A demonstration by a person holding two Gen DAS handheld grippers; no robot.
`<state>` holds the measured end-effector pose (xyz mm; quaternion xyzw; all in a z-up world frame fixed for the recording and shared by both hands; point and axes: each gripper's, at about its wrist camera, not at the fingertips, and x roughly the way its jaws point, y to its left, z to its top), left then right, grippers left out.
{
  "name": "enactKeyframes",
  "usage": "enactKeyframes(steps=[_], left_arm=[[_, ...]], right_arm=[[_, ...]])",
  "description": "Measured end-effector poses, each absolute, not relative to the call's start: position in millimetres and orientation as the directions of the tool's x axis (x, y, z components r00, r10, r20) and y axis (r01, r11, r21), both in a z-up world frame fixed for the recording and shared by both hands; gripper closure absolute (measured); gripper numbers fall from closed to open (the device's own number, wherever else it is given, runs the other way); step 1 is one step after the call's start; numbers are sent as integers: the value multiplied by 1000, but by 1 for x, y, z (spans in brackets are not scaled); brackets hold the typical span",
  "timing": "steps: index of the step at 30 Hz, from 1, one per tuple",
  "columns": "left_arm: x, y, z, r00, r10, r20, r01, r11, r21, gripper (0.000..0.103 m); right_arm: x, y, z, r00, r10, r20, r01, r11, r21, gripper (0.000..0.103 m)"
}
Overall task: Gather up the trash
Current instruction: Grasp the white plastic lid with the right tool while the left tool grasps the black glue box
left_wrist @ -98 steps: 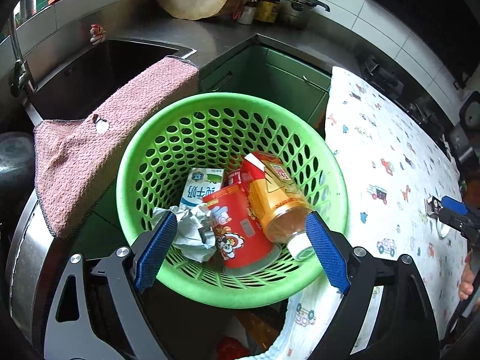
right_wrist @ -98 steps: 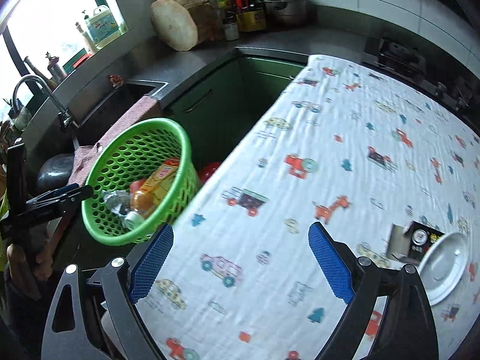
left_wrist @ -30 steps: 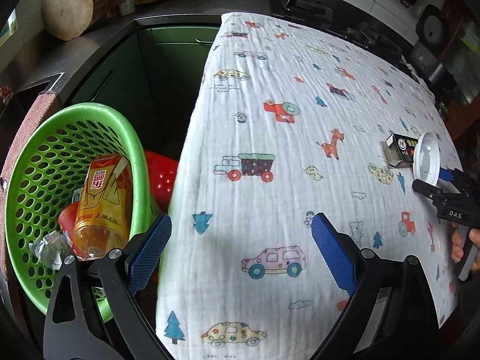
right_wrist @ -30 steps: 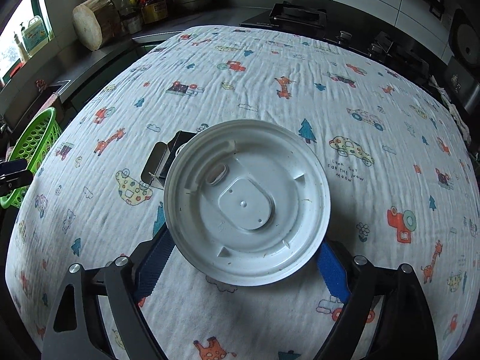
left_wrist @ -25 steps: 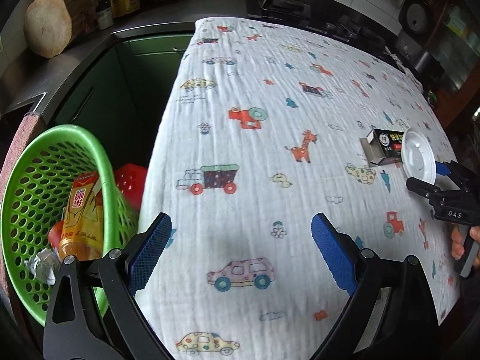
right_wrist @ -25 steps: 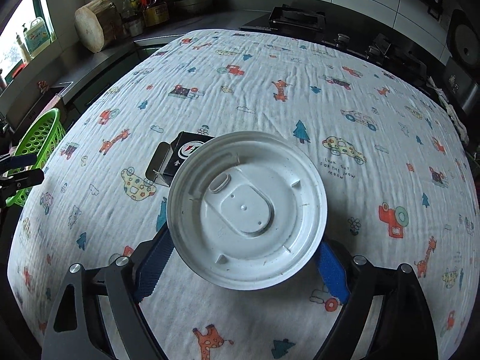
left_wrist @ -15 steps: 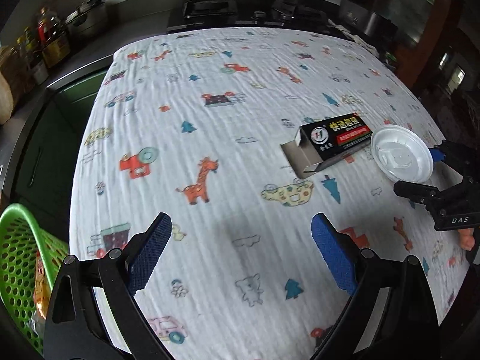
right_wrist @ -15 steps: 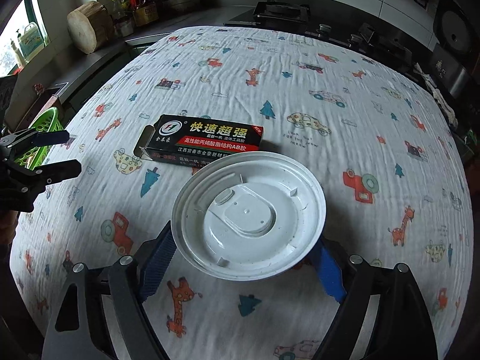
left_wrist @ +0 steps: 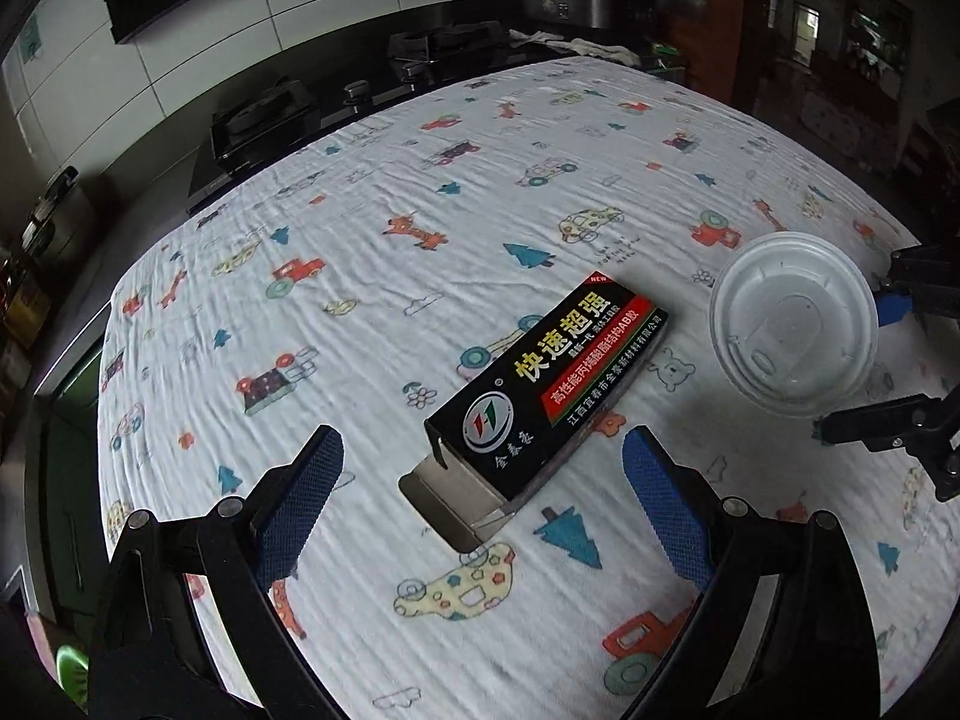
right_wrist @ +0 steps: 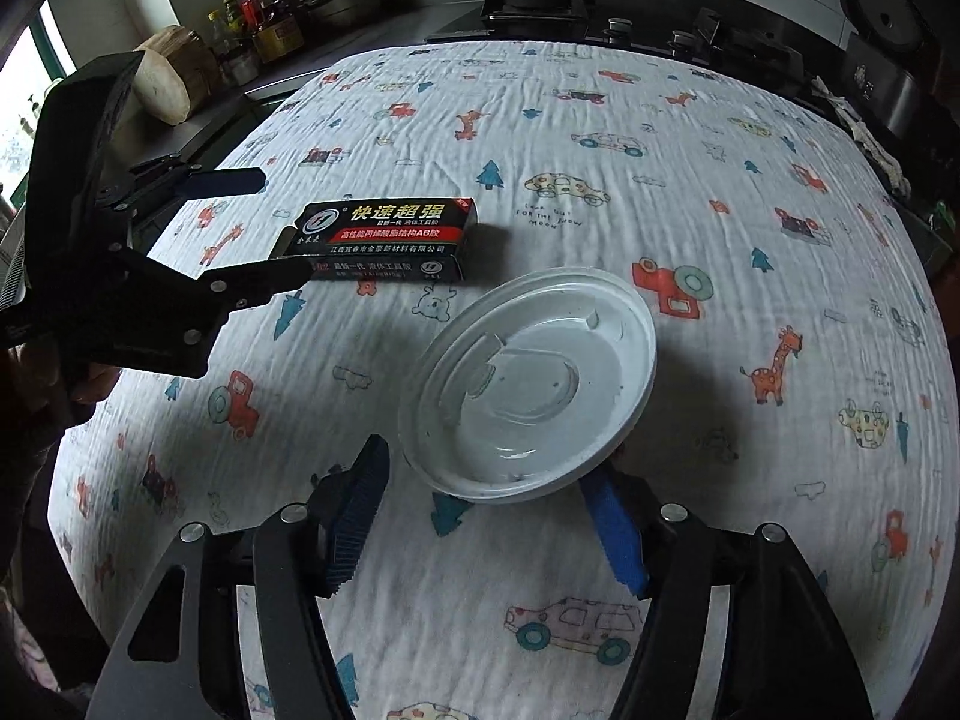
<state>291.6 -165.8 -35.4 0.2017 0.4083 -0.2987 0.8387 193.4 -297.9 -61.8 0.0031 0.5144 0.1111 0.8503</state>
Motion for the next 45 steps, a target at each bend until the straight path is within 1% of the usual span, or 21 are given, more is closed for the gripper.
enactKeyframes(steps=[4, 6, 7, 8, 9, 11, 19, 26, 31, 35, 37, 43, 45], left_arm=[[296, -177, -41, 458, -362, -812, 704, 705, 83, 10], [298, -184, -42, 451, -367, -814, 714, 695, 82, 10], [298, -186, -43, 441, -374, -816, 722, 687, 76, 10], [299, -188, -43, 436, -379, -817, 730, 680, 74, 10], [299, -191, -44, 433, -381, -817, 737, 671, 78, 10], [300, -195, -46, 437, -373, -819, 743, 662, 95, 10], [304, -204, -50, 419, -380, -825, 763, 640, 93, 10], [302, -210, -53, 413, -386, -825, 785, 610, 108, 11], [305, -210, -55, 400, -398, -825, 793, 602, 94, 11], [307, -209, -57, 376, -406, -833, 799, 597, 70, 19], [307, -209, -56, 368, -417, -831, 802, 594, 57, 27], [304, -206, -53, 382, -420, -823, 794, 606, 59, 45], [302, -203, -52, 390, -418, -821, 784, 617, 58, 48]], right_arm=[[193, -304, -65, 444, 204, -873, -187, 973, 133, 39], [192, -304, -65, 449, 197, -871, -185, 975, 125, 29], [191, -304, -65, 453, 194, -870, -187, 975, 120, 20], [191, -305, -65, 458, 190, -869, -190, 975, 114, 17], [190, -305, -64, 462, 186, -867, -193, 975, 107, 17], [191, -305, -64, 461, 183, -868, -200, 975, 99, 13], [204, -300, -73, 442, 135, -887, -216, 976, 41, 8], [216, -304, -77, 442, 135, -887, -192, 980, 53, 8], [224, -305, -76, 444, 145, -884, -186, 980, 67, 7], [228, -303, -75, 453, 145, -880, -183, 981, 67, 8], [230, -303, -75, 453, 147, -879, -179, 981, 72, 8], [230, -298, -75, 455, 120, -883, -187, 982, 37, 12], [228, -297, -74, 457, 118, -882, -189, 981, 33, 13]])
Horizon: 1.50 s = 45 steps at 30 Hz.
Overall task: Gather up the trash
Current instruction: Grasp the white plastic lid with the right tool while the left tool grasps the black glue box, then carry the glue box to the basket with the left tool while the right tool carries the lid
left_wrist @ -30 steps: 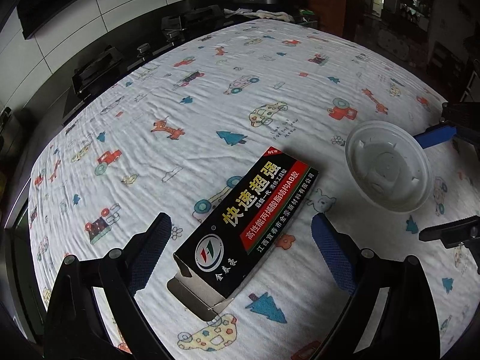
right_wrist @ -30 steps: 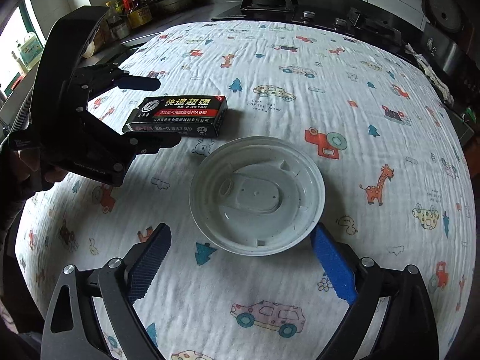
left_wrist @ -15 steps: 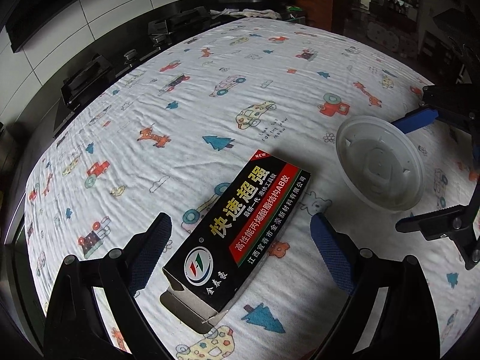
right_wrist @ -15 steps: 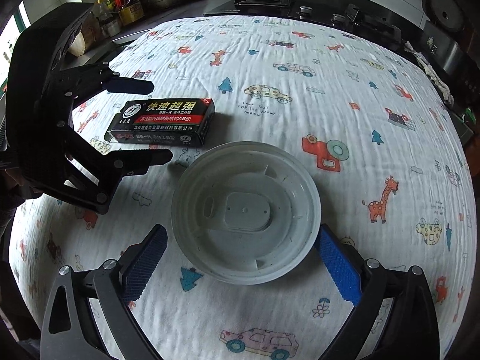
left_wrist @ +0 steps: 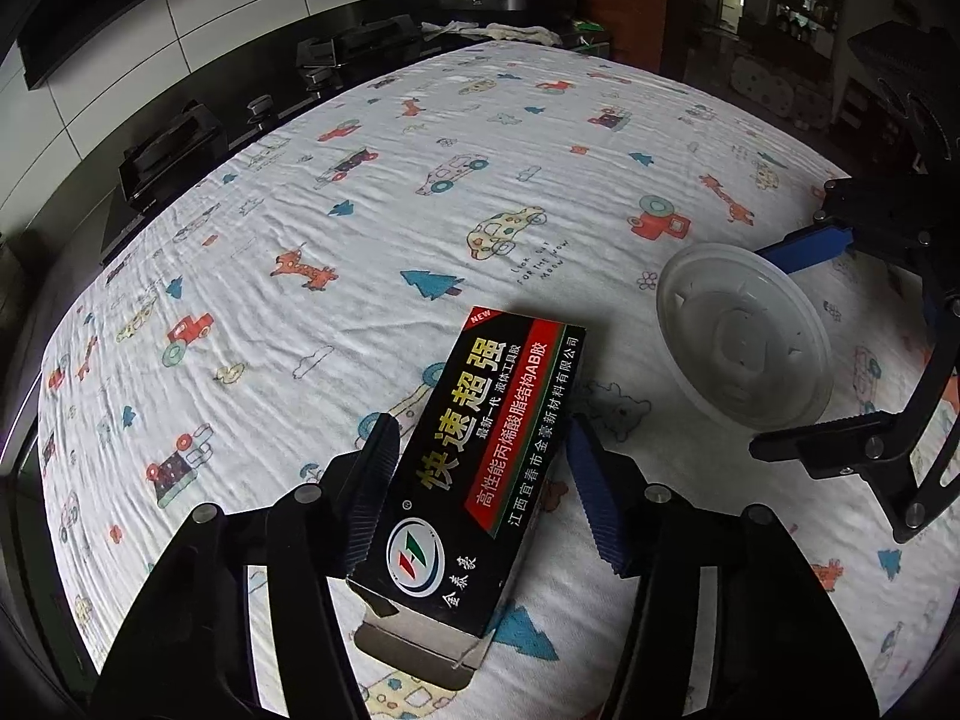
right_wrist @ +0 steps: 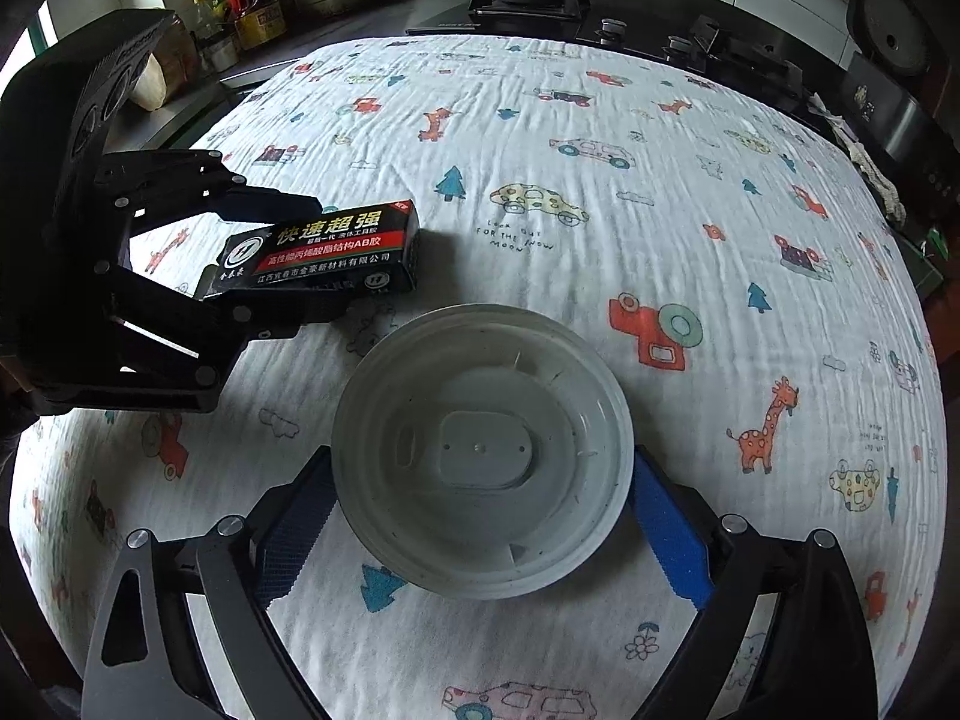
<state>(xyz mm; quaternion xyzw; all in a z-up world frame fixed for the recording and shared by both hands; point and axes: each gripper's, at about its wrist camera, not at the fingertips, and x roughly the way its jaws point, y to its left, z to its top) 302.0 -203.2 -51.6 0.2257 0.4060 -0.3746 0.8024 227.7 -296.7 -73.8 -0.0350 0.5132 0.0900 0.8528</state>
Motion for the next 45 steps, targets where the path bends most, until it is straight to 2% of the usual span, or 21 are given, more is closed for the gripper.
enactKeyframes(steps=[3, 14, 21, 27, 35, 45], left_arm=[[300, -195, -46, 399, -420, -815, 766, 642, 44, 52], [274, -125, -9, 497, -396, -772, 643, 765, 22, 52], [249, -33, 17, 608, -289, -740, 481, 875, 53, 52], [233, 72, 29, 660, -171, -731, 280, 959, 28, 52], [218, 200, 17, 661, 16, -750, 8, 1000, 28, 52], [215, 292, -29, 569, 62, -820, -199, 978, -64, 51]], right_arm=[[224, -294, -70, 459, 132, -879, -195, 980, 45, 13], [202, -248, -41, 491, 193, -850, -280, 958, 55, 13], [196, -190, -22, 498, 262, -827, -380, 923, 64, 13], [198, -130, -13, 478, 327, -816, -468, 880, 78, 13], [207, -42, -10, 422, 414, -806, -580, 807, 111, 13], [225, 56, -10, 348, 506, -790, -669, 724, 170, 13]])
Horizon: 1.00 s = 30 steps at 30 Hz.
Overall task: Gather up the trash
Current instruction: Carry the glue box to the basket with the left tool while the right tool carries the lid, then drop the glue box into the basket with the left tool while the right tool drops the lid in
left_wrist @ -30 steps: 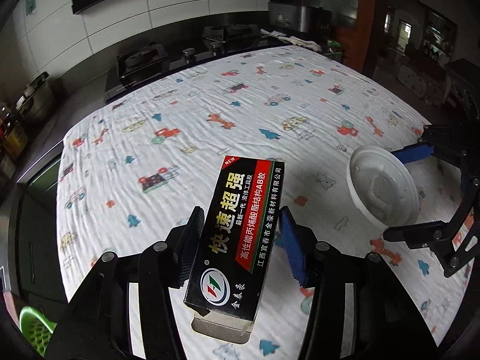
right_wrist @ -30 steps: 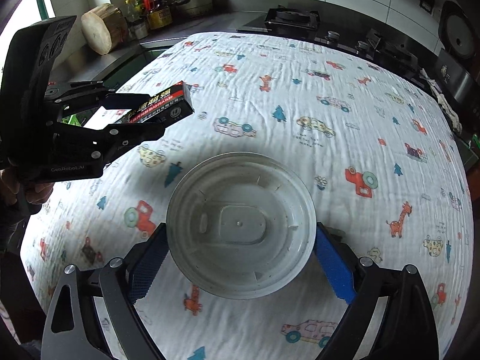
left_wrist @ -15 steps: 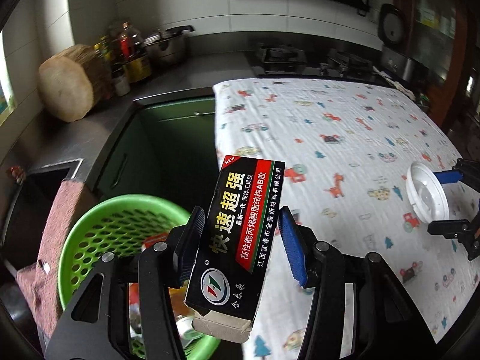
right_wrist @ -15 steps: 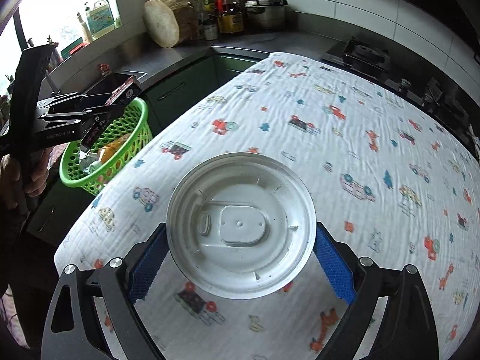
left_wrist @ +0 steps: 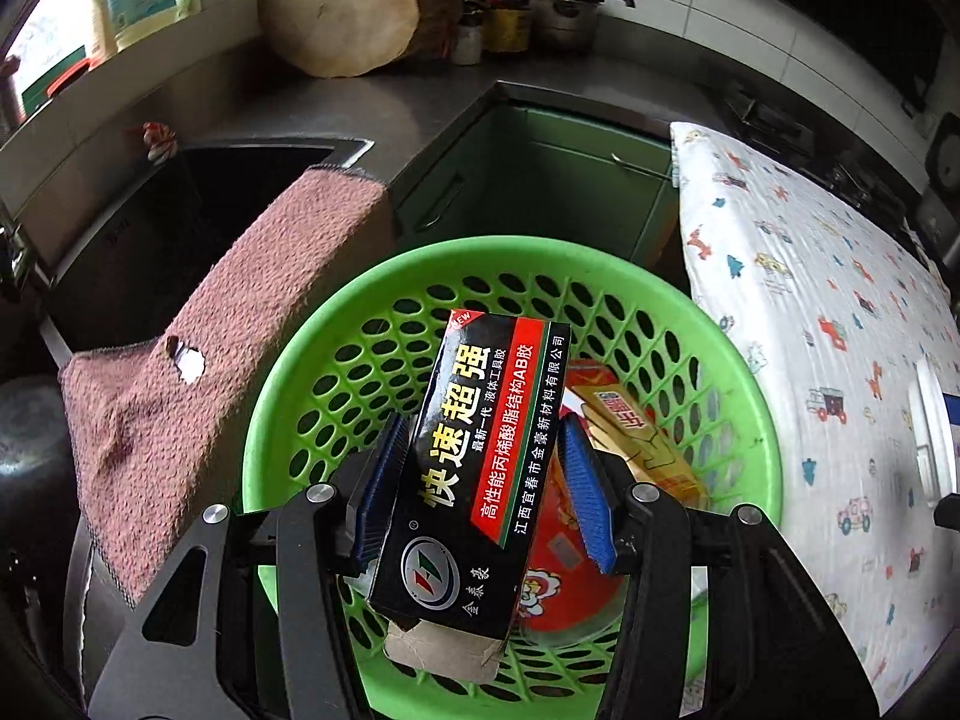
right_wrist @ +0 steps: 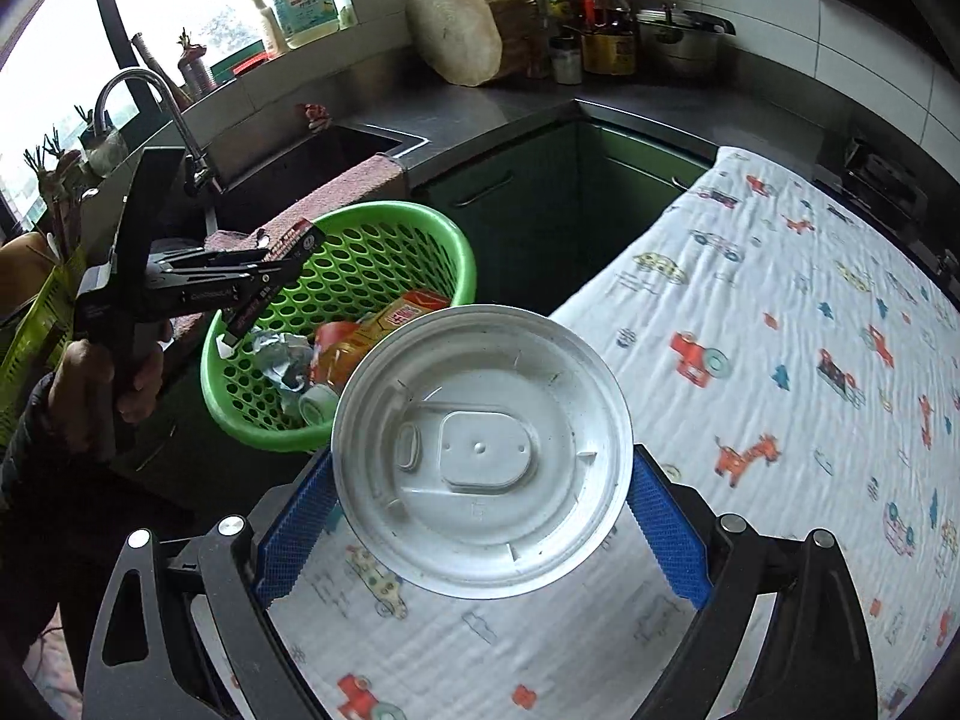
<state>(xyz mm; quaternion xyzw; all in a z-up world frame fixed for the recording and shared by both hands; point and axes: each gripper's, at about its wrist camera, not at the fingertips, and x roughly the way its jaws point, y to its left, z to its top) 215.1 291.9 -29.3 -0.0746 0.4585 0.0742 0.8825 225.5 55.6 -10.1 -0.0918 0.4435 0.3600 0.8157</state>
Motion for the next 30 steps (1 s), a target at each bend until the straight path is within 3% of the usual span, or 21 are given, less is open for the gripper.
enactKeyframes(steps=[13, 16, 23, 25, 30], left_arm=[[201, 325, -50, 533, 59, -844, -277, 955, -108, 49], [198, 330, -48, 539, 56, -840, -289, 950, -122, 43], [182, 336, -37, 570, 48, -821, -301, 941, -153, 40], [176, 337, -33, 579, 60, -813, -313, 937, -154, 28], [162, 341, -24, 598, 75, -798, -327, 932, -158, 28]], right_arm=[[253, 153, -26, 267, 544, -795, -718, 663, 213, 13], [254, 167, -31, 255, 544, -800, -725, 654, 214, 13], [258, 187, -43, 222, 549, -806, -726, 645, 239, 12], [258, 190, -44, 226, 549, -804, -725, 646, 238, 11], [256, 195, -44, 212, 566, -796, -729, 635, 257, 10]])
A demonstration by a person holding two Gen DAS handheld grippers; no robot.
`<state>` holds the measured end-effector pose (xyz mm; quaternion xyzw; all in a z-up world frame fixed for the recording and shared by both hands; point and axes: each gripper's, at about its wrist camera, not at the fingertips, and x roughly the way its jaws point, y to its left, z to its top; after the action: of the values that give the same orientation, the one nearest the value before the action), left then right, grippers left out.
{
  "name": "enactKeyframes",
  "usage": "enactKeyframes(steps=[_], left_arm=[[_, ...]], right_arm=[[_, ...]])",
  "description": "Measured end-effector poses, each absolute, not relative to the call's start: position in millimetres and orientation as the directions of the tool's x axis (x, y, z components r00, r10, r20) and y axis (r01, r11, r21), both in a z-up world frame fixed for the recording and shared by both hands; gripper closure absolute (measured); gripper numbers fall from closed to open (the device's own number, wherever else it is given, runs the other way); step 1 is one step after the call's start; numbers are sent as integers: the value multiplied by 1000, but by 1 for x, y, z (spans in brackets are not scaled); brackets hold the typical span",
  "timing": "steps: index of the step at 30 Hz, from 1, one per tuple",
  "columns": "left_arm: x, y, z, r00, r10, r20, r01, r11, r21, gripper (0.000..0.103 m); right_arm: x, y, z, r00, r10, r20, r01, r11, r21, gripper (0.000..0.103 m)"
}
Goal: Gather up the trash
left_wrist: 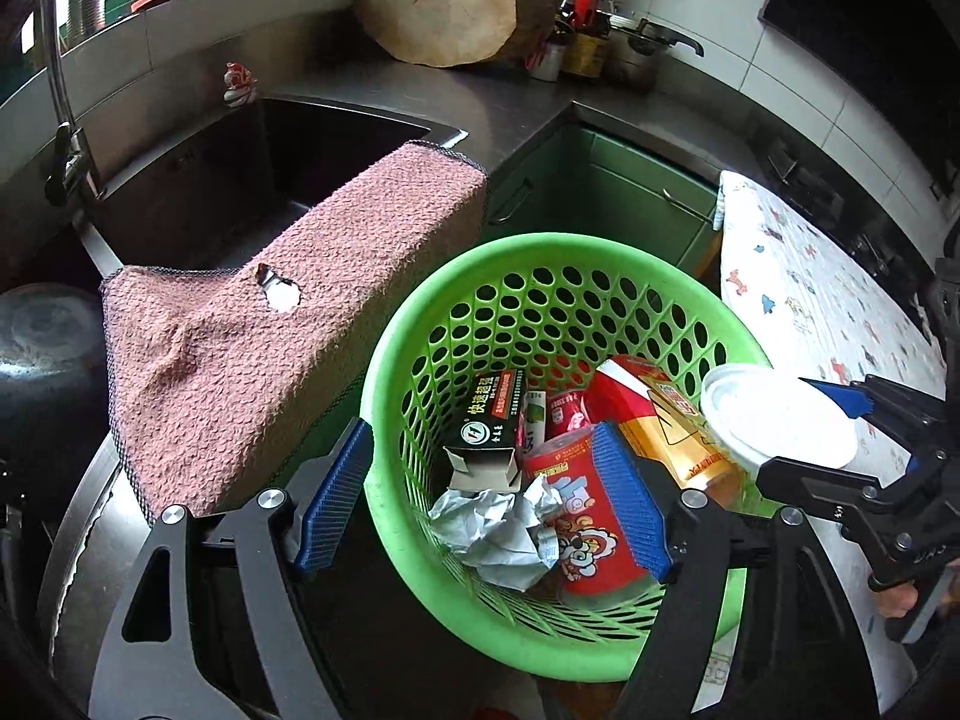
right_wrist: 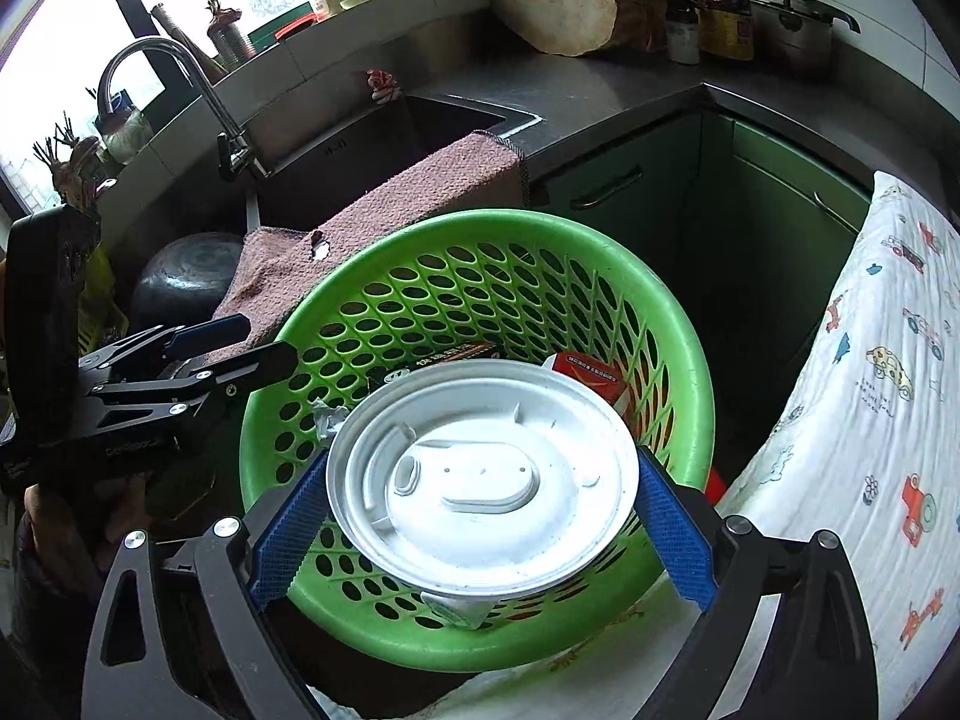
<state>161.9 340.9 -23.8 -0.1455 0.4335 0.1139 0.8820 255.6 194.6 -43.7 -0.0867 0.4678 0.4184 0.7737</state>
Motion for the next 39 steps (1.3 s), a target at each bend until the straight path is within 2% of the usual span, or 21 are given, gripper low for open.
enactKeyframes(steps=[22, 39], left_arm=[[111, 327, -9, 630, 96, -771, -355, 918, -175, 14], [70, 277, 14, 671, 145, -727, -343, 930, -131, 7]], right_arm=[[206, 159, -16, 274, 563, -780, -752, 631, 191, 10], [164, 101, -16, 392, 486, -781, -666, 735, 123, 10]])
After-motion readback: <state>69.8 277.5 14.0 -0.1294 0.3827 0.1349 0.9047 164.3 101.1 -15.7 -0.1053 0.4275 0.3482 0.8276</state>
